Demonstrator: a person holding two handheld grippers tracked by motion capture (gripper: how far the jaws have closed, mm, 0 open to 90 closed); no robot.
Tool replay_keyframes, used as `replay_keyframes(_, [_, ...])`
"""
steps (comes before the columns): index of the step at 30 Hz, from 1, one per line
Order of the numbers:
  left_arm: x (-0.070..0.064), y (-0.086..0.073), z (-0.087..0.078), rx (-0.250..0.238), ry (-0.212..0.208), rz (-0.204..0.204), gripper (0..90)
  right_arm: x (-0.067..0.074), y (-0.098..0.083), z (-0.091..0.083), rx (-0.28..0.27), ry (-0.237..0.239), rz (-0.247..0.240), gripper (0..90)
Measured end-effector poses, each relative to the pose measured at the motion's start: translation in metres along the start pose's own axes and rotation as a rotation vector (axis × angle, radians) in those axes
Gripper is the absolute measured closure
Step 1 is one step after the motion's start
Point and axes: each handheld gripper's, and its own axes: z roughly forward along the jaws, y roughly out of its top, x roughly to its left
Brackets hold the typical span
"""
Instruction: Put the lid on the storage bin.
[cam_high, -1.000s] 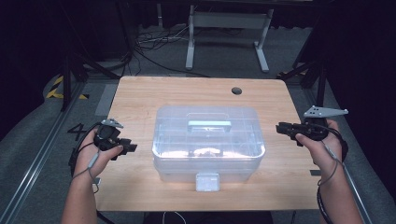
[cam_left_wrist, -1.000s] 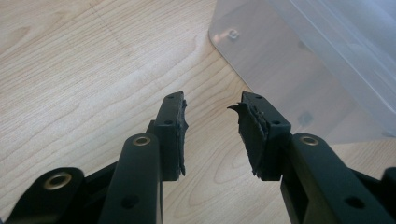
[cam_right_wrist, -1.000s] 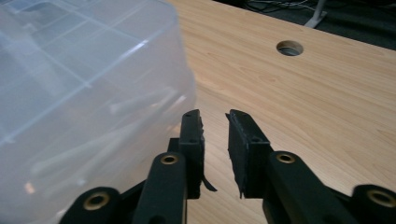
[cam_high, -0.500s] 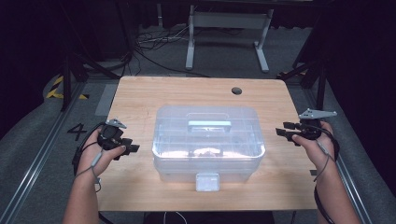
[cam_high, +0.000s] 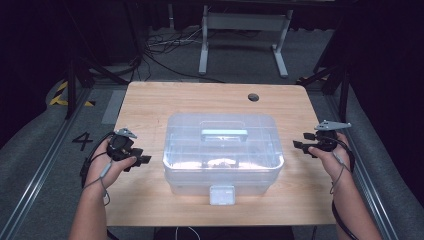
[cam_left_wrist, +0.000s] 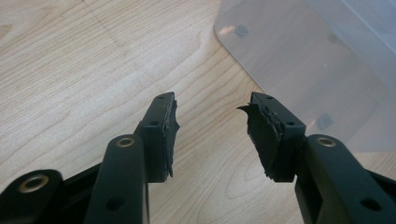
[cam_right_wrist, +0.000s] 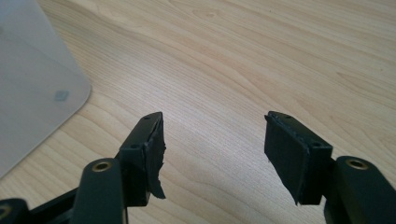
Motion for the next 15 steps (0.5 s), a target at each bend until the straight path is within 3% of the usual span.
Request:
replay_keyframes(8, [0.001,0.000,0.007,0.003,-0.023,0.038,51.1,-0.003,-0.010,0.011,-0.014,0.025,0.034,31.0])
replay_keyframes(15, [0.004,-0.001,0.013,0.022,-0.027,0.033,50.8,-0.002,-0.016,0.018,-0.004,0.042,0.007,18.8])
